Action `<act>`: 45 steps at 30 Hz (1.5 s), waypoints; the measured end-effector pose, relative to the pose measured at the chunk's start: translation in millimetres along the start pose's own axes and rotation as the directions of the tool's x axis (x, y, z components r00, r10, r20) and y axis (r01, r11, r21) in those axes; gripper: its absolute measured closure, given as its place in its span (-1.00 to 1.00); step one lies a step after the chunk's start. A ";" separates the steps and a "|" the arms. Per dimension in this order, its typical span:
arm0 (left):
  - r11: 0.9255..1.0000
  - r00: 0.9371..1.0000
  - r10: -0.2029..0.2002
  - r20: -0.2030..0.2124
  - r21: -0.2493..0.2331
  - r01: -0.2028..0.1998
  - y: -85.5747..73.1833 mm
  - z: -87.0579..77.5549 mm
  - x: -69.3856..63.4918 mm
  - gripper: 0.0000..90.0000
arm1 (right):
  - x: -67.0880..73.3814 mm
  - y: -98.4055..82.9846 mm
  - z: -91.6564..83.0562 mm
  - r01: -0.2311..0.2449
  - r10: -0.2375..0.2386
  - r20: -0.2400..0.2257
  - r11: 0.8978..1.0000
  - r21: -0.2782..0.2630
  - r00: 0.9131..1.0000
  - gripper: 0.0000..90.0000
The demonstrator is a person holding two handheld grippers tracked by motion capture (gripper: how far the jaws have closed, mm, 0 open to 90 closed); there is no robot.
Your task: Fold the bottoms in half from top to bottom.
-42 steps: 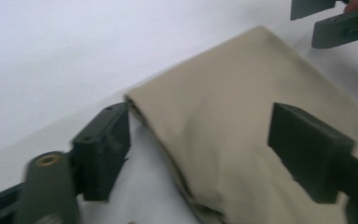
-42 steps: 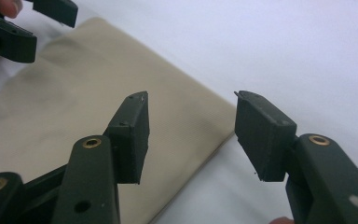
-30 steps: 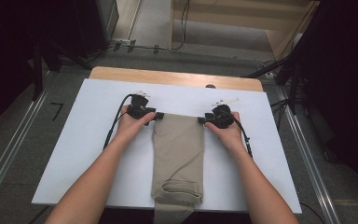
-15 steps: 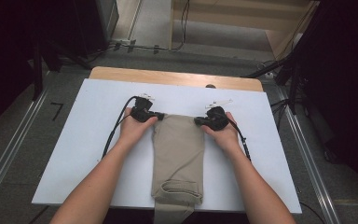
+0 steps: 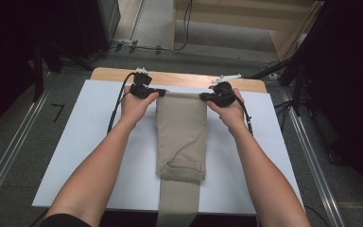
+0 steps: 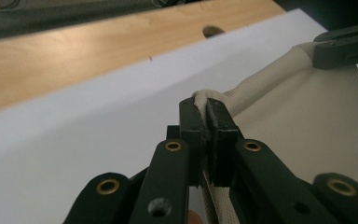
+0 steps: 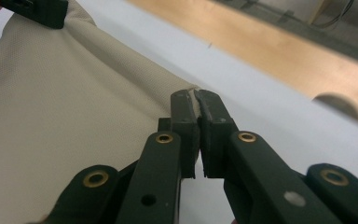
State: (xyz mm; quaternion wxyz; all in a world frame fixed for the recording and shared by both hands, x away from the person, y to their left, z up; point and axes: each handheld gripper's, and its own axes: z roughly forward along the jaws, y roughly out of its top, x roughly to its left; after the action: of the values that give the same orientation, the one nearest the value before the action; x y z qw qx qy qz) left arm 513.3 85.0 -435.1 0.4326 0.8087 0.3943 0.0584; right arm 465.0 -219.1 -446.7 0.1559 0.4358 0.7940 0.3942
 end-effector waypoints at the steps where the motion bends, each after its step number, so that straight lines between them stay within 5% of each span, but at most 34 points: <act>1: 1.000 1.000 0.007 -0.005 -0.006 -0.007 8.1 -0.5 1.8 0.95 | -2.5 6.0 -0.6 -0.003 0.003 0.006 1.000 -0.004 1.000 0.86; 9: 0.999 0.999 0.032 -0.029 -0.024 -0.033 45.3 2.3 12.5 0.95 | -21.4 36.8 3.8 0.000 0.002 0.038 0.999 -0.053 0.999 0.86; 12: 0.999 0.998 0.024 -0.059 -0.038 -0.026 53.4 4.5 16.8 0.88 | -28.5 44.7 8.6 -0.035 0.038 0.035 0.996 -0.087 0.999 0.80; 13: 0.999 0.993 0.018 -0.117 -0.034 -0.022 54.9 6.0 17.9 0.59 | -29.3 46.3 10.0 -0.040 0.044 0.047 0.995 -0.090 0.998 0.65; 14: 1.000 0.990 0.009 -0.139 -0.023 -0.013 55.3 6.5 19.4 0.12 | -30.4 49.1 13.0 -0.058 0.065 0.085 0.995 -0.079 0.994 0.28; 16: 0.999 0.994 -0.028 -0.107 -0.025 0.025 52.7 4.1 25.0 -0.16 | -33.2 51.1 14.8 -0.100 0.104 0.087 0.994 -0.048 0.991 0.01; 19: 0.999 0.997 -0.032 -0.066 -0.044 0.029 41.3 -0.3 26.0 -0.34 | -33.4 46.9 11.3 -0.107 0.109 0.075 0.994 -0.038 0.991 -0.17; 29: 0.999 1.000 -0.001 -0.009 -0.037 0.001 -23.6 -15.1 11.1 -0.33 | -8.7 2.6 -6.2 -0.094 0.095 0.019 0.994 -0.055 0.995 -0.18; 38: 0.998 0.998 0.044 0.053 -0.050 -0.041 -78.2 -27.0 -28.3 -0.27 | 29.4 -40.4 -27.4 -0.065 0.064 -0.018 0.997 -0.048 0.998 -0.17; 45: 0.995 0.985 0.090 0.145 -0.058 -0.082 -113.1 -39.5 -63.0 -0.23 | 55.7 -80.6 -42.2 -0.069 0.067 -0.070 0.997 -0.036 0.995 -0.17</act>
State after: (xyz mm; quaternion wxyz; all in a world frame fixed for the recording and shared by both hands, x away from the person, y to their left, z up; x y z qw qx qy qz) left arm 386.7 103.0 -479.5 0.4784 0.8157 0.3243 0.0271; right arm 362.4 -219.3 -475.7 0.1232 0.4457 0.7759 0.4292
